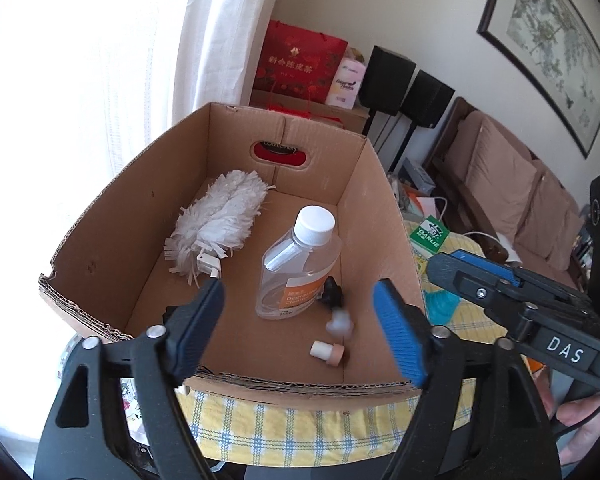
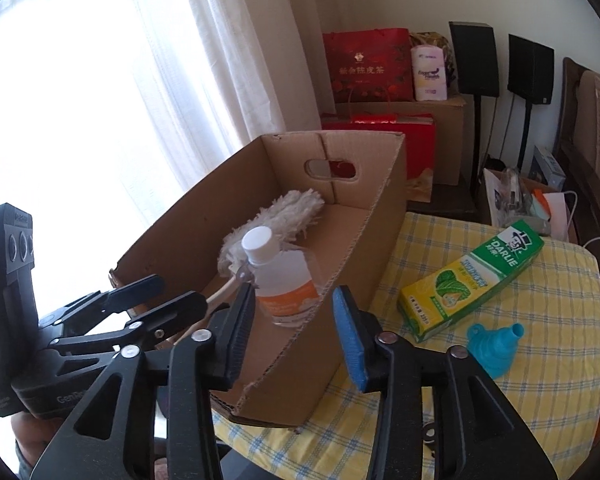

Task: Organize objects
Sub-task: 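Open the left gripper to drop the jar while the right gripper releases the cap into the box, then withdraw both grippers from the box back over the table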

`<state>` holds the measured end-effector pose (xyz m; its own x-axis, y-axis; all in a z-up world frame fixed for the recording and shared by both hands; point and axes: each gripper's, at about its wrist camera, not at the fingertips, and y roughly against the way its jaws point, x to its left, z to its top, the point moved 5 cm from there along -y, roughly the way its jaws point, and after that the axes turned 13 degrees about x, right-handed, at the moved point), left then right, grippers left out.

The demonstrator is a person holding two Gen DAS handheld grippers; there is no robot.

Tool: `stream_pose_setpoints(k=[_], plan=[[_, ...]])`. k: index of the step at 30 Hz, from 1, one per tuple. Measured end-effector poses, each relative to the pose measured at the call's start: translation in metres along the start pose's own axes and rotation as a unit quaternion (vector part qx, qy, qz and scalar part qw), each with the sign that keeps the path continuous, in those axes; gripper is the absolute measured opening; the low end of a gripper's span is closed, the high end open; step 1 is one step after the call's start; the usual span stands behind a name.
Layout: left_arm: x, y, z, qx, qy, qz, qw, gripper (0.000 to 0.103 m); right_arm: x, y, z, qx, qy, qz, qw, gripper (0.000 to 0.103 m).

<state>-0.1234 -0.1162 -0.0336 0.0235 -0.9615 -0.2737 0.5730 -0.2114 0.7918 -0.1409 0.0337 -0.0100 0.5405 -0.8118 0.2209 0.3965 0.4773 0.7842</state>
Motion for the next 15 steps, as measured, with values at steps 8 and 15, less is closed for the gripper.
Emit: stream_pose_setpoints(k=[8,15], plan=[[-0.005,0.006,0.002,-0.015,0.002,-0.002,0.9999,0.094,-0.029,0.015,-0.006,-0.018,-0.021,-0.045,0.999,0.079],[-0.020,0.006,0.002,-0.018,-0.009,-0.009,0.9998,0.096,-0.036,0.024,-0.013,-0.024,-0.017,-0.064,0.998,0.085]])
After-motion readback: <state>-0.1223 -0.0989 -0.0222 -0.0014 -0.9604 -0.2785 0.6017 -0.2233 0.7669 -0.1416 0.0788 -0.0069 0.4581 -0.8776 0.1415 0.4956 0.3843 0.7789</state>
